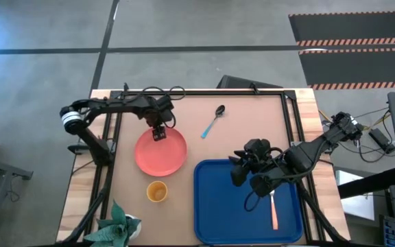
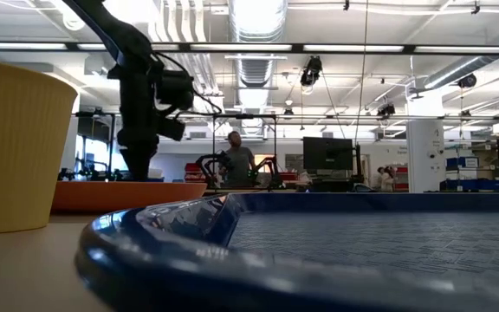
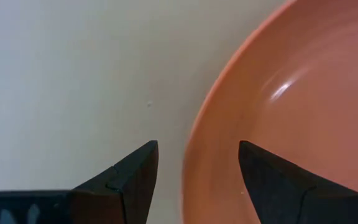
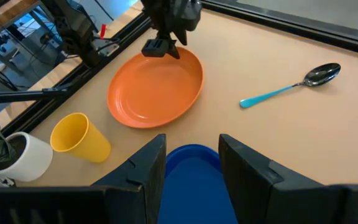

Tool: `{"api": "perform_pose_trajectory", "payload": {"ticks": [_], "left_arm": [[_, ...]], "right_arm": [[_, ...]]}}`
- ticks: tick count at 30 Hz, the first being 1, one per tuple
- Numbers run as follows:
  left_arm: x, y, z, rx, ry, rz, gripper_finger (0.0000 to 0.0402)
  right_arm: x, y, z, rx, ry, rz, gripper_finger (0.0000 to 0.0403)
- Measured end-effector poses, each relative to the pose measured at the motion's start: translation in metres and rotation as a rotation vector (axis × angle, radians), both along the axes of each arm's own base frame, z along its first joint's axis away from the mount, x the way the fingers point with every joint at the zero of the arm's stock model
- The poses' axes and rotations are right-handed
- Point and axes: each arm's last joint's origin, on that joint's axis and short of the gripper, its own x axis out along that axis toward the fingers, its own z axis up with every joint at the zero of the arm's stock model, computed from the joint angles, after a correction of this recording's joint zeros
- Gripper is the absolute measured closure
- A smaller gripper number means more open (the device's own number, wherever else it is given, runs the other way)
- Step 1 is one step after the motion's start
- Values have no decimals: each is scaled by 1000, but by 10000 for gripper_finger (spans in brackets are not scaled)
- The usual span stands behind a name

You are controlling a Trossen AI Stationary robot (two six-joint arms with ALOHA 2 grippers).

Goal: Pick and place plate/cup/fork/spoon on tray
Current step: Put the orange plate on the blue tray

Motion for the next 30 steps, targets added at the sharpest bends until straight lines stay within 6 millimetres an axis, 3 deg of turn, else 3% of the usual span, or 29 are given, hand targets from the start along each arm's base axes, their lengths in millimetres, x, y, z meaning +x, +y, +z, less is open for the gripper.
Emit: {"api": "perform_pose_trajectory", "payload": {"ticks": [6,12,15,21,30], "left_arm": [[3,2,-17,-31,50,-15,234],[6,3,-23,-62,57,-18,366],[7,3,-20,-70,30,-17,388],[12,2,4,-99,-102,-11,400],[13,5,61,-51,-311,41,400]], "right_arm": [[0,0,0,-10,-5,-7,266],[0,-1,0,-24,-8,-11,266],[0,-1,0,-29,-5,-7,266],[-2,-3,-1,-67,9,-23,266],[-10,-8,6,-81,-3,-34,266]]}}
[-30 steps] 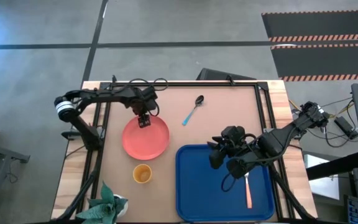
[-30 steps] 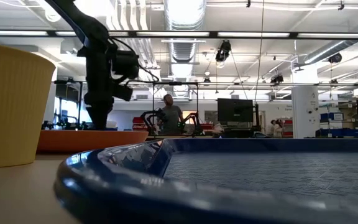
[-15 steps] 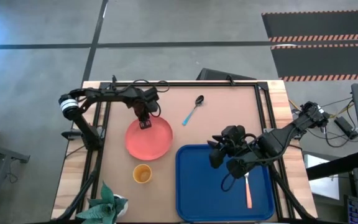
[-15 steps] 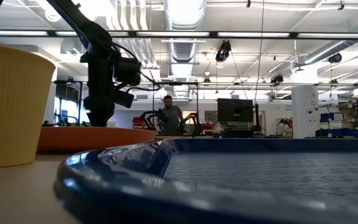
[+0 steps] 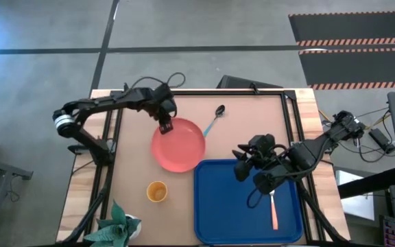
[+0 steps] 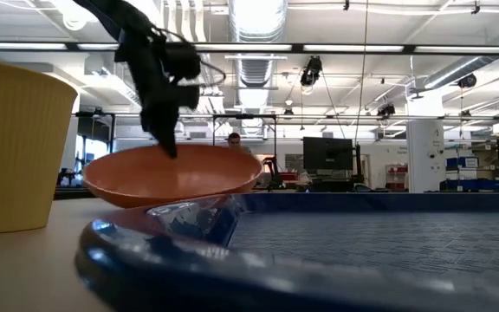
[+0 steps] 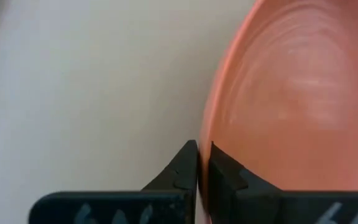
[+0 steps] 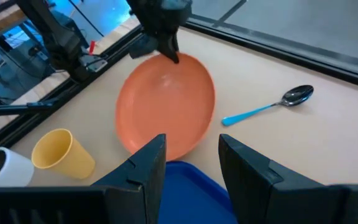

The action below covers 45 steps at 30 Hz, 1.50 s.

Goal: Pick and place plate/cup/fork/spoon on tray
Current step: Put the orange plate on the blue tray

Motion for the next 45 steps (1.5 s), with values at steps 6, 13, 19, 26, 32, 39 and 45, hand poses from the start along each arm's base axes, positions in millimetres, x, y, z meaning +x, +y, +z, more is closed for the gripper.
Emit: {"api": "perform_pose_trajectory", "payload": {"ticks": [6,13,19,26,32,39,45], "left_arm": [[2,3,44,-29,-195,-18,400],[12,-6,75,-237,-446,-106,400],[35,-40,71,-296,-458,-216,401],[81,-81,58,-337,-520,-350,401],[124,-100,35,-405,-508,-360,401],[177,-131,12,-407,-460,-428,401],[209,-150,0,-301,-369,-467,401]], "right_arm": [[-2,-1,1,-4,6,0,266],[-9,-5,3,-26,33,1,266],[-32,-22,21,-114,-20,-46,266],[-65,-43,50,-150,-119,-46,266],[-82,-53,61,-156,-145,-25,266],[-84,-54,62,-181,-125,3,266],[-82,-53,61,-171,-110,19,266]]}}
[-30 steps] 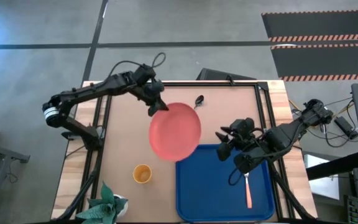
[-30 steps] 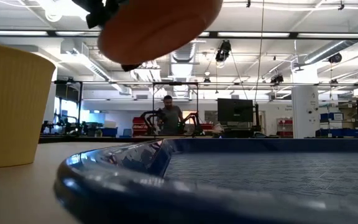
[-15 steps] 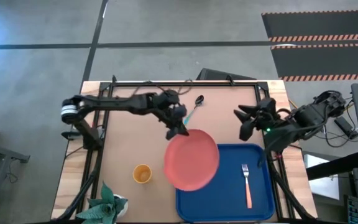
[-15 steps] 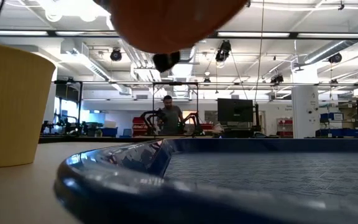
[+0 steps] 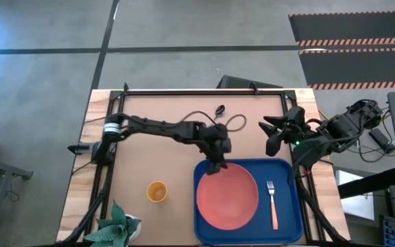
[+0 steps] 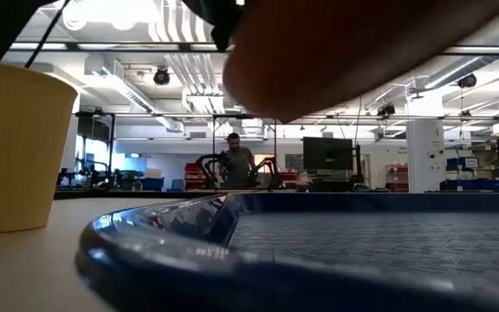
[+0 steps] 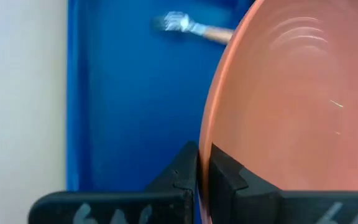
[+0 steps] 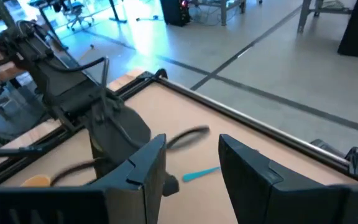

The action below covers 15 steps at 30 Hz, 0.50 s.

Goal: Pick and place plate/cup/fork/spoon on tray
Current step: Put the orange plate on the blue tray

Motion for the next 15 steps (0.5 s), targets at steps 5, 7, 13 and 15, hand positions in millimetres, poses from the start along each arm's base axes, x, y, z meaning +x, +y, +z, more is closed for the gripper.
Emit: {"api": "perform_pose_trajectory", "payload": {"ticks": [5,7,13,15], "left_arm": [[12,-9,-16,166,115,-28,401],[16,-14,-23,169,128,-42,401],[26,-23,-28,170,109,-63,401],[29,-25,-28,171,79,-60,401]], "right_arm": [[2,2,-2,3,10,7,266],[4,3,-3,8,19,14,266],[7,5,-4,14,31,22,266],[8,5,-5,13,34,22,266]]}}
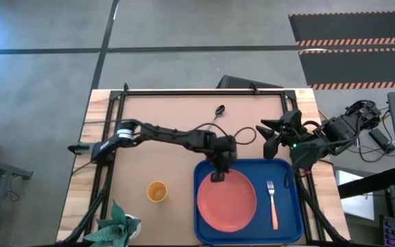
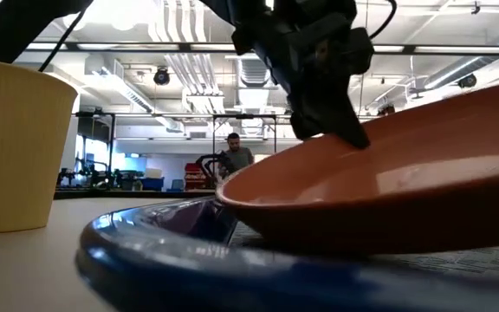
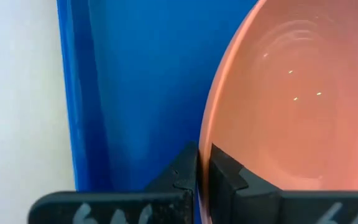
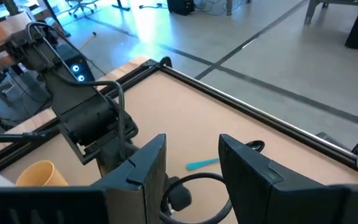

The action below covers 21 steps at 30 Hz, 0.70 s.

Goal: Pick and place plate/cup/fork/spoon on tray
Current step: Put the orange plate on the blue tray

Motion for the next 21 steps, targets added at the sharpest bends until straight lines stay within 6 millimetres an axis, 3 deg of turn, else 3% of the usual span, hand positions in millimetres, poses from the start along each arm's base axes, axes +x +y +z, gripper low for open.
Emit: {"api": "perform_pose_trajectory", "payload": {"ticks": [14,21], "left_arm": [[8,-4,-21,-49,2,2,401],[14,-7,-17,-99,-82,-28,400]], "right_arm": [[2,1,-1,-5,8,1,266],[3,2,-2,2,14,10,266]]}}
